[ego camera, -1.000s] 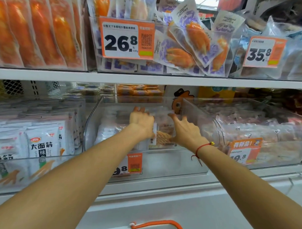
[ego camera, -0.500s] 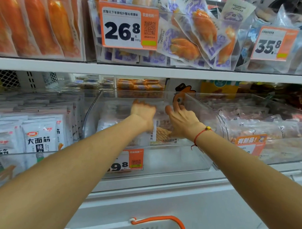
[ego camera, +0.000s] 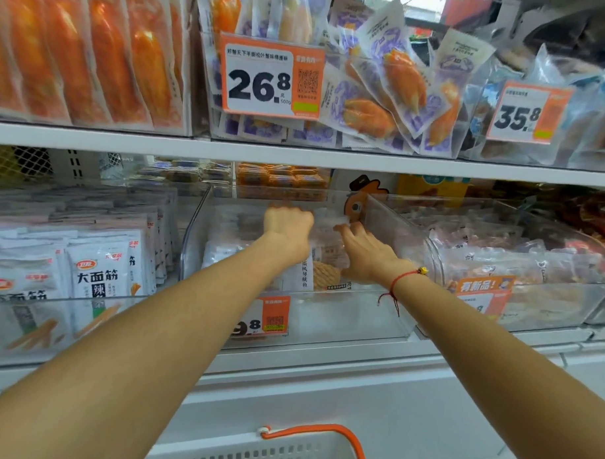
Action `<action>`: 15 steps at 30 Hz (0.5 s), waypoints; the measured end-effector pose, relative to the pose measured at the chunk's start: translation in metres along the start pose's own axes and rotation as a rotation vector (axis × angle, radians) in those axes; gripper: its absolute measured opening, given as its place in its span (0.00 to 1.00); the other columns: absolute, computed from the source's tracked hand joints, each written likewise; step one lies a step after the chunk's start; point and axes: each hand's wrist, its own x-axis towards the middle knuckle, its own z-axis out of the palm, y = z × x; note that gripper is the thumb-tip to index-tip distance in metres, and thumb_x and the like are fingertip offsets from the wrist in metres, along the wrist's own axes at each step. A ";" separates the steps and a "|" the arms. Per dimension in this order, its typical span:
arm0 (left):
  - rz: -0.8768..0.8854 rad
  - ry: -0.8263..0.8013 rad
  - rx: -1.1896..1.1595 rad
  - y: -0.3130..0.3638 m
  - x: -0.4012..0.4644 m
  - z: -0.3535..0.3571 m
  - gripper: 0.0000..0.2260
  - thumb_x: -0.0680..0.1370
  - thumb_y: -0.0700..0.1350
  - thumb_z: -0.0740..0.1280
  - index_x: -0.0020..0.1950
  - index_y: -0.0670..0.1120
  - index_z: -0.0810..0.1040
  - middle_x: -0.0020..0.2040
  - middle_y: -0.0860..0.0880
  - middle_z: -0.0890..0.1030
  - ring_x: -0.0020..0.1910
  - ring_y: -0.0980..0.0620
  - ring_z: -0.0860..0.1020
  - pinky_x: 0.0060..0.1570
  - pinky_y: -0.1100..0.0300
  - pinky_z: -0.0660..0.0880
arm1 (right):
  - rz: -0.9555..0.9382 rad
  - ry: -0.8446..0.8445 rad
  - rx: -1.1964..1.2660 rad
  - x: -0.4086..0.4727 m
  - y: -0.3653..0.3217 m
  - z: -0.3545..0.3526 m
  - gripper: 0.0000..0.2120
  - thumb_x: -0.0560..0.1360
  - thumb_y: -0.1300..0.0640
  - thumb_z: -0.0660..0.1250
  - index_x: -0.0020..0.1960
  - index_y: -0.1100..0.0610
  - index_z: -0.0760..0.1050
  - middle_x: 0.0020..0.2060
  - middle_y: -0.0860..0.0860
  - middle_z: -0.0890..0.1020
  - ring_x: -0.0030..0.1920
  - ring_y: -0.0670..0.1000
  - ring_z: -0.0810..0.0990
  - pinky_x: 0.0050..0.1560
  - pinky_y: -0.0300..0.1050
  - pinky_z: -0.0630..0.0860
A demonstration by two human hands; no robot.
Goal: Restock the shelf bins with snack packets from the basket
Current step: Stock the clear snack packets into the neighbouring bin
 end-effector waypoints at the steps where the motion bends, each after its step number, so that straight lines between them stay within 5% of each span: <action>1: -0.013 0.019 -0.042 -0.003 -0.005 -0.005 0.19 0.75 0.44 0.67 0.65 0.48 0.72 0.59 0.47 0.78 0.60 0.47 0.75 0.52 0.57 0.69 | 0.007 0.007 0.014 -0.005 0.000 -0.002 0.39 0.72 0.58 0.71 0.75 0.54 0.52 0.69 0.58 0.61 0.67 0.61 0.67 0.59 0.57 0.71; 5: -0.028 0.111 -0.259 -0.013 -0.030 -0.022 0.19 0.73 0.43 0.69 0.64 0.50 0.74 0.60 0.49 0.78 0.61 0.47 0.73 0.60 0.53 0.67 | 0.015 0.132 0.049 -0.034 -0.002 -0.015 0.34 0.74 0.56 0.69 0.73 0.55 0.56 0.66 0.55 0.65 0.63 0.58 0.70 0.53 0.53 0.73; 10: -0.080 0.260 -0.604 -0.017 -0.081 -0.028 0.12 0.75 0.46 0.67 0.58 0.53 0.77 0.54 0.56 0.81 0.56 0.52 0.77 0.48 0.58 0.72 | -0.107 0.425 0.173 -0.087 -0.014 -0.024 0.17 0.75 0.53 0.67 0.63 0.52 0.69 0.53 0.49 0.74 0.49 0.52 0.76 0.42 0.50 0.77; 15: -0.190 0.145 -0.787 -0.011 -0.144 -0.007 0.07 0.73 0.47 0.65 0.49 0.56 0.79 0.46 0.58 0.82 0.49 0.52 0.79 0.48 0.57 0.75 | -0.129 0.243 0.298 -0.138 -0.034 -0.011 0.04 0.75 0.53 0.66 0.49 0.48 0.78 0.38 0.43 0.78 0.38 0.47 0.78 0.39 0.43 0.75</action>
